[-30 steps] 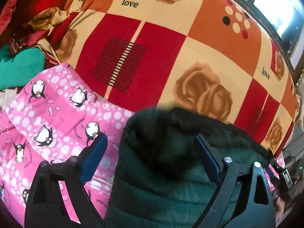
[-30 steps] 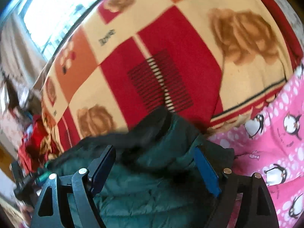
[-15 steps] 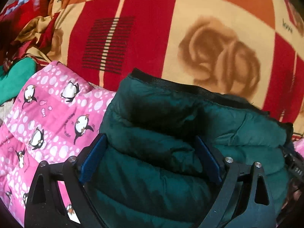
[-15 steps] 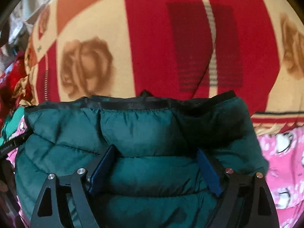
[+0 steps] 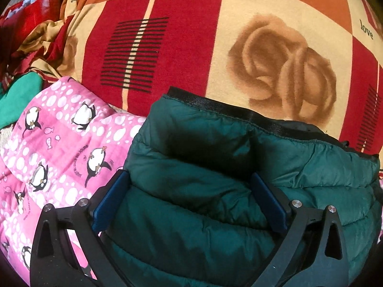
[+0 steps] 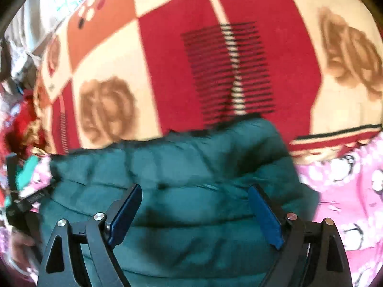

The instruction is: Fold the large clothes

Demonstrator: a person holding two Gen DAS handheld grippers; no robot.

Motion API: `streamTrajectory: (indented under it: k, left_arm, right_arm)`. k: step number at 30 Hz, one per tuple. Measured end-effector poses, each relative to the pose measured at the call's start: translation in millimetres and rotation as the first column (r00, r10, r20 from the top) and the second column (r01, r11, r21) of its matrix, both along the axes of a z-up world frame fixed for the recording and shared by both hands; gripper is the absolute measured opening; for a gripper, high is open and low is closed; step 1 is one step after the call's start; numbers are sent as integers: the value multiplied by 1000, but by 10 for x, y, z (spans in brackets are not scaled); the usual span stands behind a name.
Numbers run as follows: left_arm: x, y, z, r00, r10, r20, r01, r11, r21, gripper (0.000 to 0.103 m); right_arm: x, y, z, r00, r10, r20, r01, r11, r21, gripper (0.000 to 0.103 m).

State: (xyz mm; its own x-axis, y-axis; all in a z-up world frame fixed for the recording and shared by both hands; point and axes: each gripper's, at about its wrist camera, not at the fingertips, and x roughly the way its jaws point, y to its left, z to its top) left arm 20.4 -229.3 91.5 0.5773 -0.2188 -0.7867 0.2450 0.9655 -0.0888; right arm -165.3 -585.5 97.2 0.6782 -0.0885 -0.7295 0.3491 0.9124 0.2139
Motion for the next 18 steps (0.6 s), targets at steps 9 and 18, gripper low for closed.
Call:
streamTrajectory:
  k: [9, 18]
  left_arm:
    - [-68, -27, -5, 999, 3, 40, -3, 1000, 10, 102]
    - [-457, 131, 291, 991, -49, 121, 46, 999, 25, 102]
  right_arm:
    - [120, 66, -194, 999, -9, -52, 8, 1000, -6, 93]
    - [-332, 492, 164, 998, 50, 34, -47, 996, -74, 93]
